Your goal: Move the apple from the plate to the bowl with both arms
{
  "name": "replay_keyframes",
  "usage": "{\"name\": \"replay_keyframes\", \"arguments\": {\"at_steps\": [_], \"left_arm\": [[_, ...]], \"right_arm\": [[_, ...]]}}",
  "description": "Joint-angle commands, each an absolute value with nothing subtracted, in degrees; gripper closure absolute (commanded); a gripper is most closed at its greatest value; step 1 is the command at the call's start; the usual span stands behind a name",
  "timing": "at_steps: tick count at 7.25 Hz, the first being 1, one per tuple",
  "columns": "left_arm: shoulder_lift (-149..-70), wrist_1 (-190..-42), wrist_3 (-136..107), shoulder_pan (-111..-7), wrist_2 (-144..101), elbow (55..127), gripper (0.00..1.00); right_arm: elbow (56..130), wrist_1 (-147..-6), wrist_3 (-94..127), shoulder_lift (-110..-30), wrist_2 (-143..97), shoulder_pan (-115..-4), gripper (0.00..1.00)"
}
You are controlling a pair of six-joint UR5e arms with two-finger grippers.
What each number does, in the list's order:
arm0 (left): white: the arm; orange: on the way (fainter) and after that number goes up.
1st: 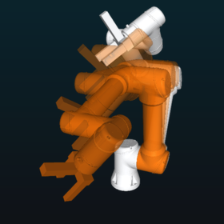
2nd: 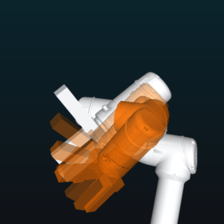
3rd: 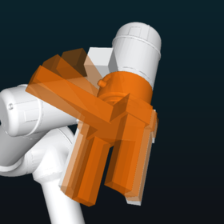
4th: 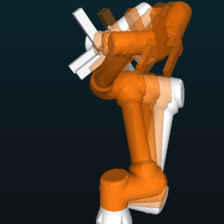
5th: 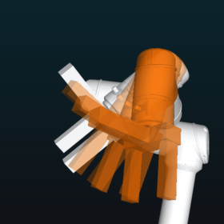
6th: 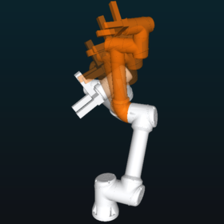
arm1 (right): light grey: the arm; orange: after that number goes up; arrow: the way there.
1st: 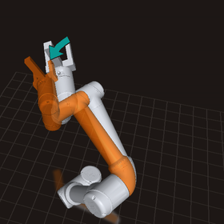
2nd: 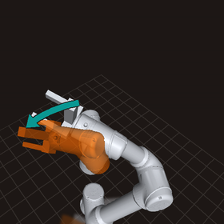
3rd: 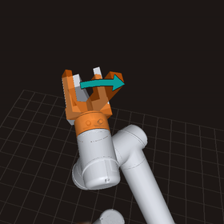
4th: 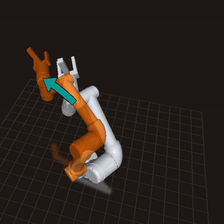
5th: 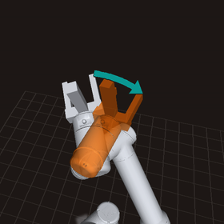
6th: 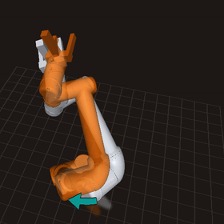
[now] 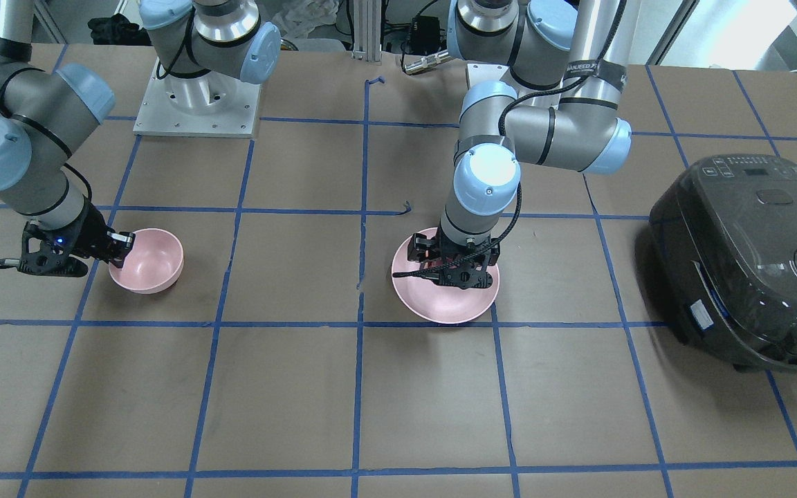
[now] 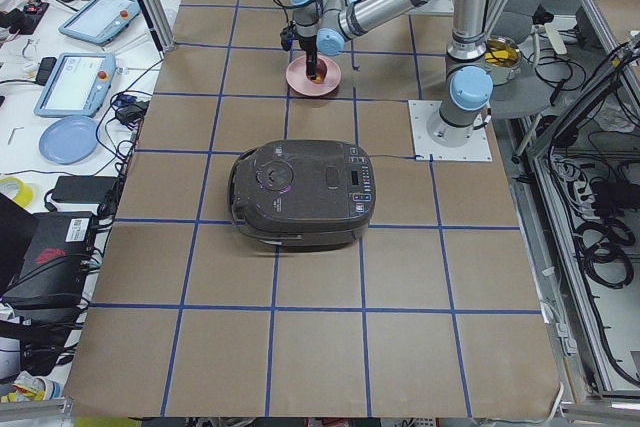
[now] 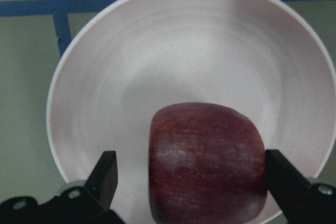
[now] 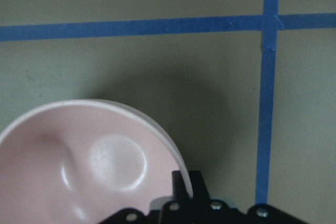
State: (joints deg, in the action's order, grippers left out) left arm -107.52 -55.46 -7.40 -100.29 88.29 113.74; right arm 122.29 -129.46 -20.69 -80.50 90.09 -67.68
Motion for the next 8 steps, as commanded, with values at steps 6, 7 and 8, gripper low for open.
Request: {"name": "replay_keyframes", "arguments": {"at_steps": [6, 7, 8], "left_arm": [[-104.7, -56.2, -5.6, -100.7, 88.5, 110.2, 0.69], [-104.5, -56.4, -6.6, -101.6, 87.4, 107.8, 0.69], [-105.3, -56.4, -8.9, -102.3, 85.5, 105.8, 0.67]], "right_arm": [[119.0, -125.1, -2.6, -77.3, 82.4, -91.8, 1.00], [120.1, -128.5, -2.5, -76.6, 82.4, -92.0, 1.00], [119.9, -129.1, -2.5, -76.5, 82.4, -91.9, 0.01]]}}
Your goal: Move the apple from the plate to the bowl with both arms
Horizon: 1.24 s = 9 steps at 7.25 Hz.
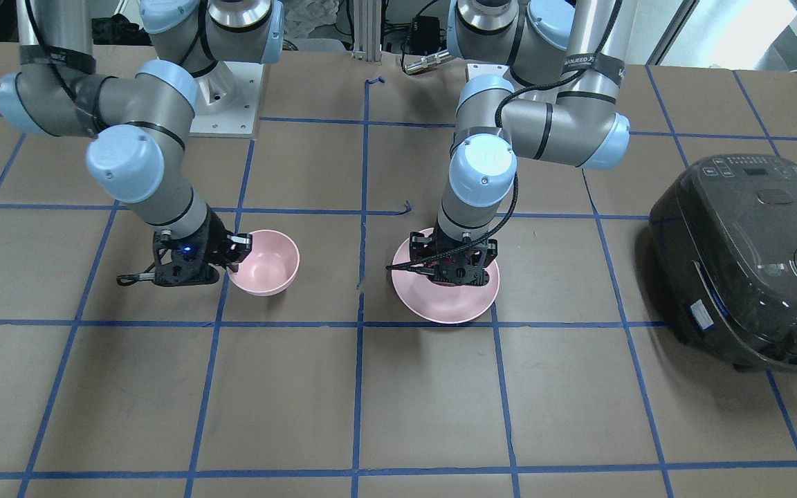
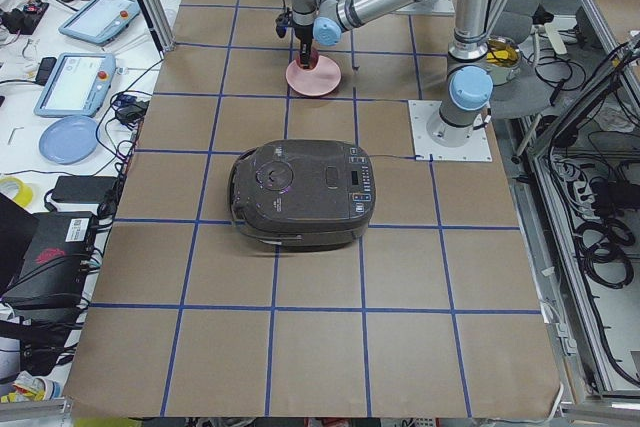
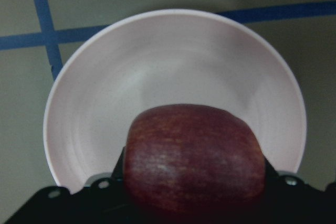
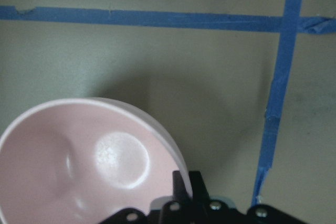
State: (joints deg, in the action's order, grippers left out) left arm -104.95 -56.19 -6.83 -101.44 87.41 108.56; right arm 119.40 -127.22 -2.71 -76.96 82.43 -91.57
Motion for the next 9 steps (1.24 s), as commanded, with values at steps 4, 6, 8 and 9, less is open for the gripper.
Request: {"name": "replay_keyframes", "arguments": {"at_steps": [4, 6, 8, 9], "left_arm": [[-107.4, -55.4, -24.6, -109.8, 78.4, 102.0, 0.67], [-109.1, -52.0, -29.6, -112.6, 77.8, 101.6, 0.68], [-112.7, -46.7, -40.6, -116.8, 76.8, 99.9, 0.68], [-114.0, -46.7, -47.6, -119.1, 77.2, 98.4, 0.68]], "right_arm": [[108.8, -116.4, -2.7, -80.5, 83.8, -86.3, 0.00], [101.8, -101.2, -2.7, -89.1, 90.8, -85.5, 0.00], [92.8, -88.7, -2.5, -92.9, 91.1, -86.0, 0.00], [90.5, -89.3, -0.9, -93.0, 90.4, -86.3, 0.00]]}}
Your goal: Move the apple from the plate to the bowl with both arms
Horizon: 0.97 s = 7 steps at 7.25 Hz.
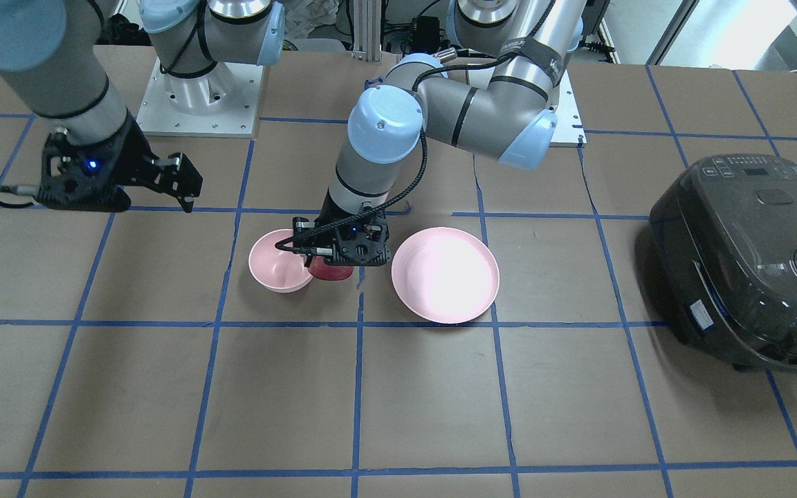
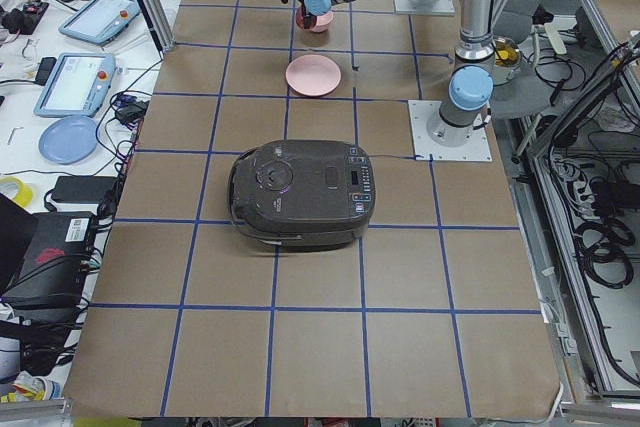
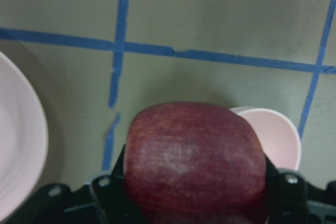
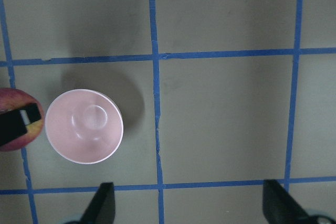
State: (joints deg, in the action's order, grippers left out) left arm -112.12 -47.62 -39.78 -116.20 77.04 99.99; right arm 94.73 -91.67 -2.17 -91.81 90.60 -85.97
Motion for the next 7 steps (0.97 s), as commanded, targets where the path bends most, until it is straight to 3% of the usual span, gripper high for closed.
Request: {"name": "replay_keyframes", "arguments": {"at_steps": [1, 4, 5, 6, 7], "left_arm": [[-115.9, -46.8, -50.2, -121.0, 77.4, 98.0, 0.69], [-119.4, -45.4, -51.7, -122.4, 77.5, 96.5, 0.67], [-120.2, -44.7, -51.5, -122.5, 77.6, 96.6, 0.61], [-120.5, -44.6, -51.6, -122.8, 79.2, 96.8, 0.13], [-120.4, -44.6, -51.2, -122.8, 80.8, 96.8, 0.02]], "right_arm": [[90.5, -90.3, 6.3, -92.5, 91.0, -88.2, 0.00], [90.9, -97.1, 7.7, -92.1, 91.1, -88.8, 0.00], [91.1, -97.3, 7.7, -92.1, 90.9, -88.8, 0.00], [91.0, -97.5, 7.5, -92.2, 90.9, -88.8, 0.00], [91.0, -97.4, 8.0, -92.7, 91.4, -88.9, 0.00]]}}
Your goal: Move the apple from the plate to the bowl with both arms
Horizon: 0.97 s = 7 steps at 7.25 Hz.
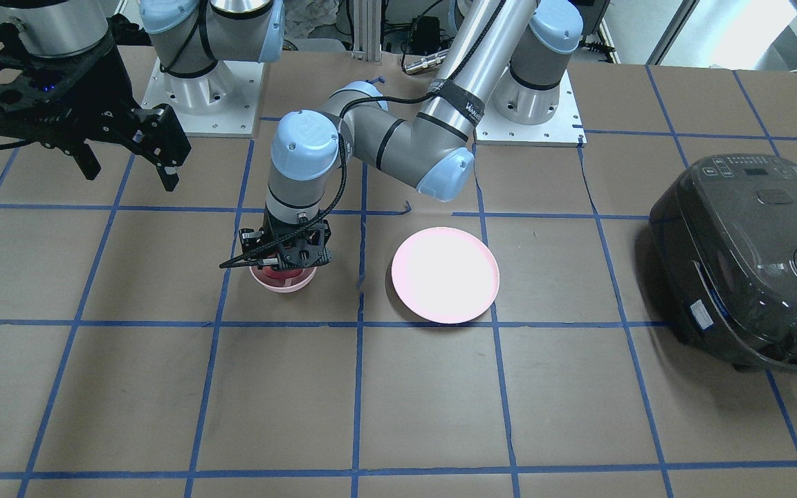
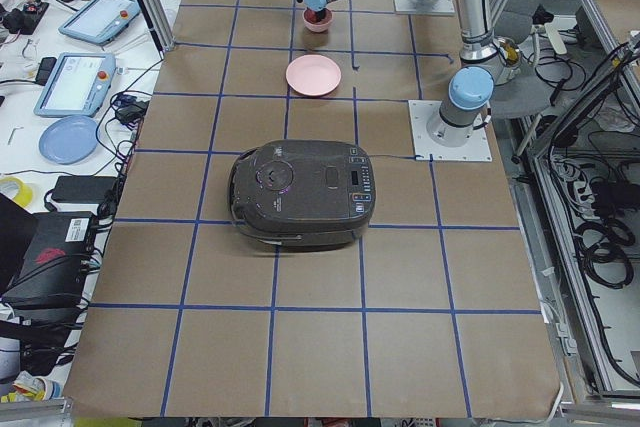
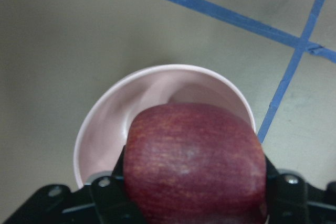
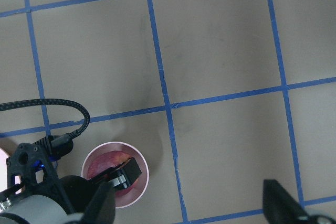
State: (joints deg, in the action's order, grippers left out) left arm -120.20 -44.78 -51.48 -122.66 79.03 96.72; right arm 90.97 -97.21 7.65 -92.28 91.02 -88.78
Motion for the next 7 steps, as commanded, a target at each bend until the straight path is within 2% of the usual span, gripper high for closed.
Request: {"name": "replay_keyframes", "arguments": {"at_steps": [1, 5, 7], "left_arm": [[-119.8, -44.6, -49.2, -122.8, 83.0, 97.0, 0.00], [-111.7, -47.5, -39.1, -118.0, 84.5, 97.4, 0.00], [-104.0, -60.3, -27.4, -112.1, 84.0, 98.0, 0.00]], "right_arm": [[91.1, -97.4, 7.9, -92.6, 90.4, -89.0, 0.00], [90.6, -96.4, 7.5, -93.0, 90.6, -89.1, 0.00], [90.7, -96.4, 7.5, -93.1, 90.6, -89.1, 0.00]]}}
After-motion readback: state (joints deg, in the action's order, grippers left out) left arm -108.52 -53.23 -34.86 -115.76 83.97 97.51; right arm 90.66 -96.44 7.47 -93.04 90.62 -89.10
